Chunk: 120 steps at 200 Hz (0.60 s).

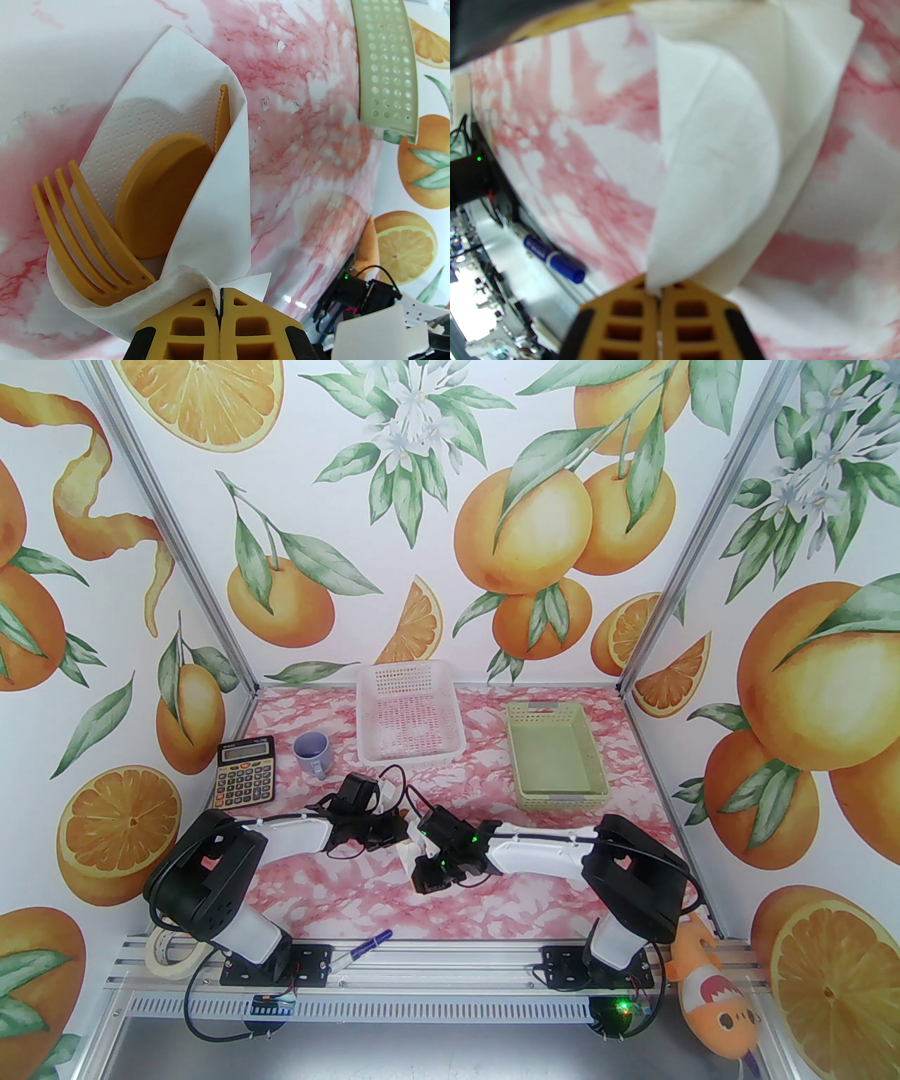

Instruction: Place the utensils on the paper napkin and roll it up

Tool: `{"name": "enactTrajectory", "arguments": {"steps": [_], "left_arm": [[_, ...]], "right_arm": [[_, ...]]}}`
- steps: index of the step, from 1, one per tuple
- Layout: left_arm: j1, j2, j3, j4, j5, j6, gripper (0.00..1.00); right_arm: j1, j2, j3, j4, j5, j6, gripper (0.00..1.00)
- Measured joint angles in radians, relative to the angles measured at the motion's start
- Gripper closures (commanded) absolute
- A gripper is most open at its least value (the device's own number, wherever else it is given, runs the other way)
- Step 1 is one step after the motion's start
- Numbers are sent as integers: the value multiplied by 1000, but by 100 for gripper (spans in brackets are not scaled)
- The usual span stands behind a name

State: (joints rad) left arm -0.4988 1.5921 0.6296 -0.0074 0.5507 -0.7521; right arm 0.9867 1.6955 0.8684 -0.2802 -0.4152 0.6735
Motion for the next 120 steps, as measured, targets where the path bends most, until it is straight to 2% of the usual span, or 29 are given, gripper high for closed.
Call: {"name": "enactTrajectory", "arguments": {"steps": [34, 57, 69, 93, 120], "left_arm": [[-1, 0, 0, 0, -2, 0, 100], [-1, 0, 0, 0, -2, 0, 100], [-1, 0, 0, 0, -2, 1, 100], [-1, 0, 0, -1, -2, 0, 100], [-1, -2, 0, -1, -2, 0, 100]], "right_arm": [[-25, -49, -40, 7, -48, 10, 70], [-74, -115, -73, 48, -100, 19, 67], [-105, -147, -95, 82, -125, 23, 73], [-160, -177, -154, 169, -162, 47, 94], [-175, -139, -196, 243, -191, 71, 98]]}}
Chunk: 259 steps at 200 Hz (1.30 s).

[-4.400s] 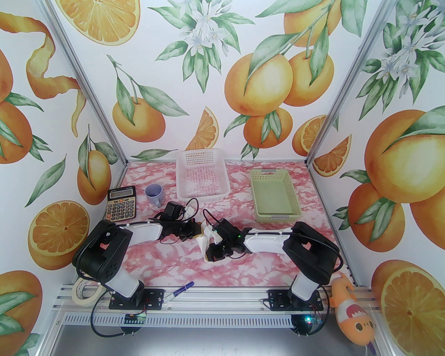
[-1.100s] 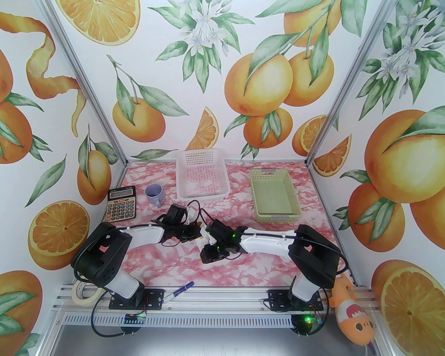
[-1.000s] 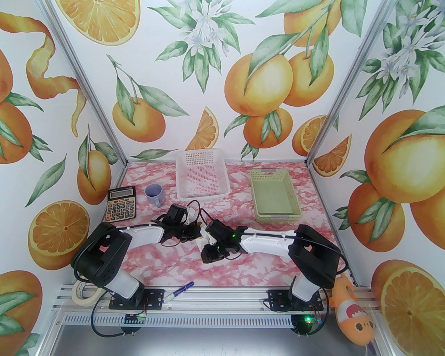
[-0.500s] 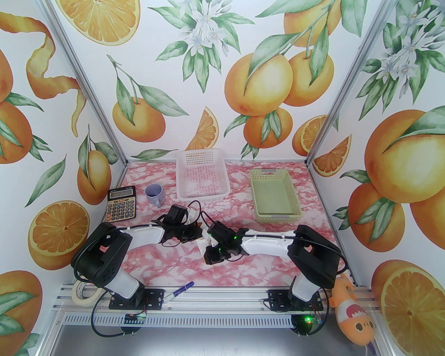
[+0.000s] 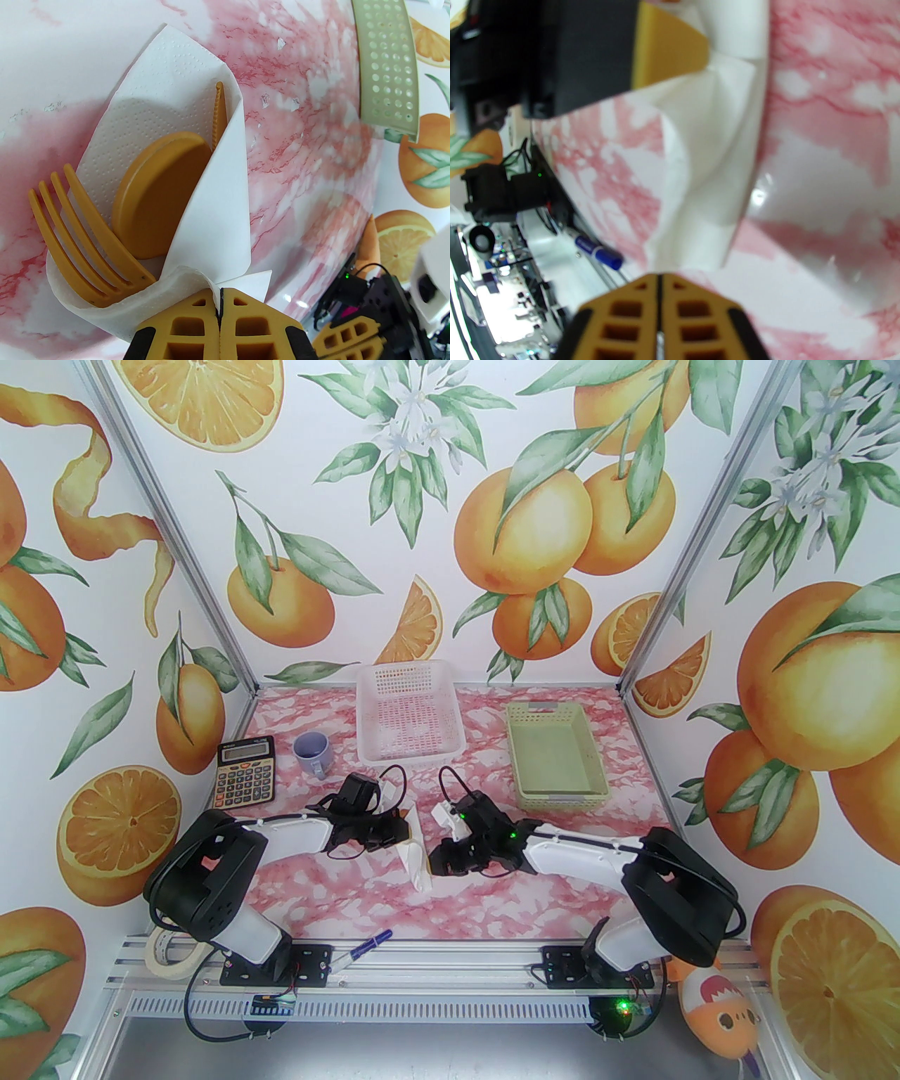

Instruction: Place the utensils on the paper napkin and roll it up

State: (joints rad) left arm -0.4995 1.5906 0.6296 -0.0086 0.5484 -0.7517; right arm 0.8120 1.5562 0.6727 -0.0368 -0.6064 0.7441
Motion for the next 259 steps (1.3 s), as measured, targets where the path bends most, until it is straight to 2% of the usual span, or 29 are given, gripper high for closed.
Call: {"name": "enactTrajectory", "arguments": {"steps": [49, 102, 183, 259], "left_arm": [[0, -12, 0, -16, -7, 0, 100], [0, -48, 0, -40, -7, 0, 100], [-8, -98, 1, -81, -7, 0, 100], [-43, -42, 53, -80, -6, 1, 99]], "right_arm": [[4, 93, -8, 114, -26, 31, 99], [17, 159, -8, 146, -31, 33, 100], [19, 166, 6, 122, -29, -12, 100], [19, 172, 34, 71, -26, -55, 100]]}}
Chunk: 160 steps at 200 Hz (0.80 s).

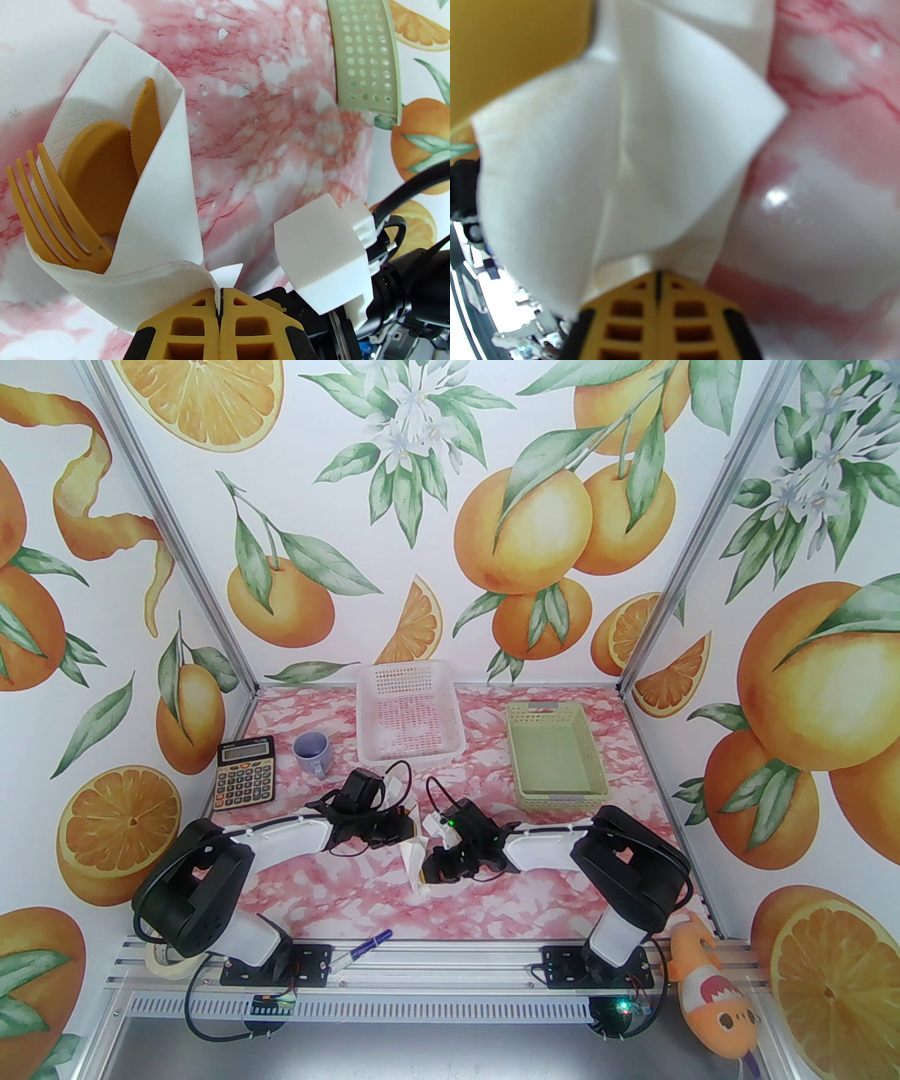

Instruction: Place the utensils on the paper napkin and roll it up

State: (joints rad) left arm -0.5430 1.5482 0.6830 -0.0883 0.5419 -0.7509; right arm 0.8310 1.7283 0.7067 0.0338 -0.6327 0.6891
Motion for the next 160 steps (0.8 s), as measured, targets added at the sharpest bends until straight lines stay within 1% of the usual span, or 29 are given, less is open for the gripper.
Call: {"name": "enactTrajectory", "arguments": {"steps": [27, 52, 99, 143, 160], "left_arm": [[-1, 34, 2, 15, 0, -2, 98], [-2, 58, 3, 31, 1, -1, 98], [-2, 77, 3, 39, -2, -1, 99], [-2, 78, -3, 54, -4, -1, 99], [-2, 79, -3, 56, -4, -2, 99]], "right_arm": [[0, 0, 2, -5, 0, -6, 100], [0, 0, 2, -5, 0, -10, 95], [1, -17, 5, -11, -3, 5, 77], [-21, -153, 13, -118, 16, 3, 64], [-38, -193, 25, -142, 29, -5, 58]]}}
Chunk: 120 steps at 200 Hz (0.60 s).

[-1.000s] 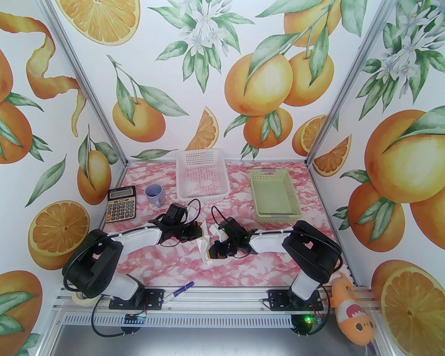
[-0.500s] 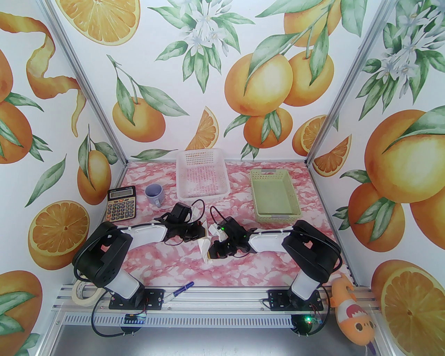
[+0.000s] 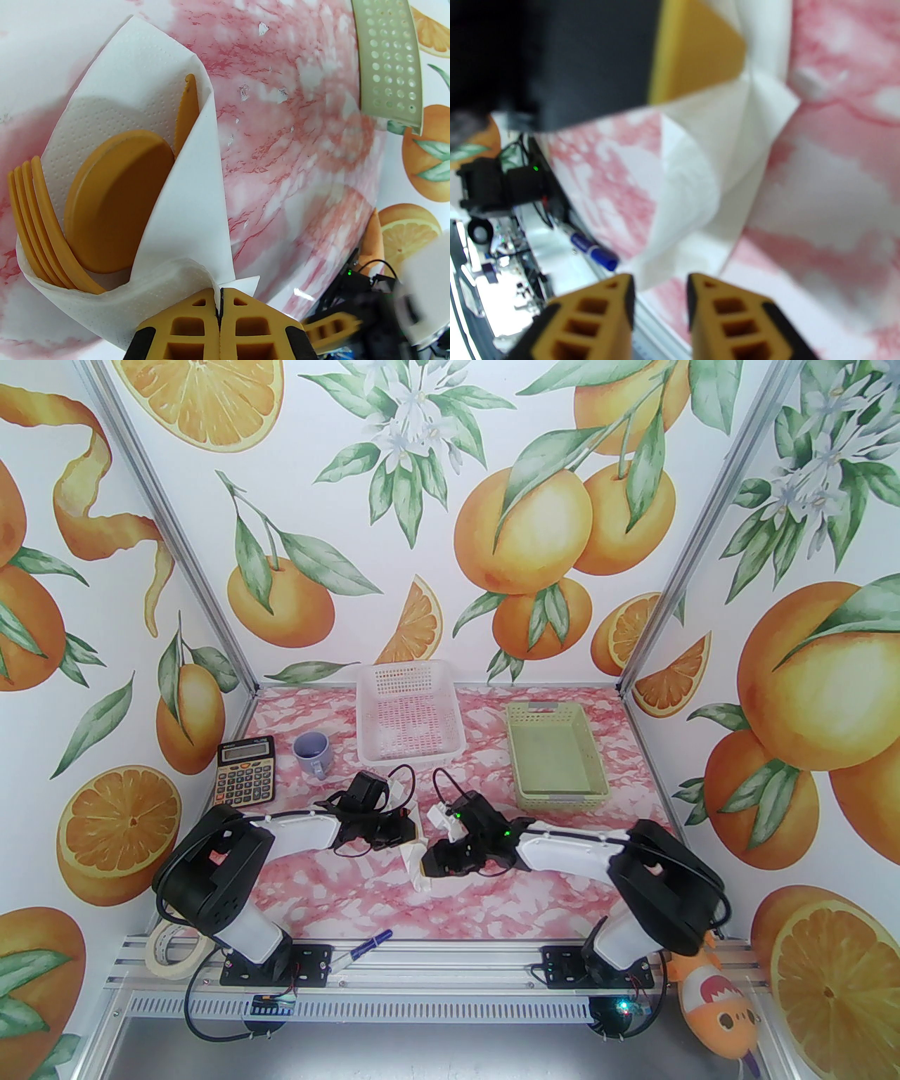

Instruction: Place the utensils on the paper napkin and roll it up

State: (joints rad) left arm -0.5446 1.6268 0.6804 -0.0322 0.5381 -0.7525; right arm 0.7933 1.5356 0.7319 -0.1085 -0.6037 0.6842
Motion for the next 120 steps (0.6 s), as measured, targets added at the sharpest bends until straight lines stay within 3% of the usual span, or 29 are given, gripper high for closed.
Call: {"name": "enactTrajectory", "arguments": {"steps": [56, 92, 120], "left_arm": [[0, 0, 0, 3, -2, 0, 99], [0, 0, 0, 2, -5, 0, 99], [0, 0, 0, 2, -6, 0, 99]], "right_arm": [[8, 75, 78, -1, 28, 18, 50], [32, 132, 105, -8, 50, 25, 55], [43, 137, 105, -33, 66, 27, 65]]}}
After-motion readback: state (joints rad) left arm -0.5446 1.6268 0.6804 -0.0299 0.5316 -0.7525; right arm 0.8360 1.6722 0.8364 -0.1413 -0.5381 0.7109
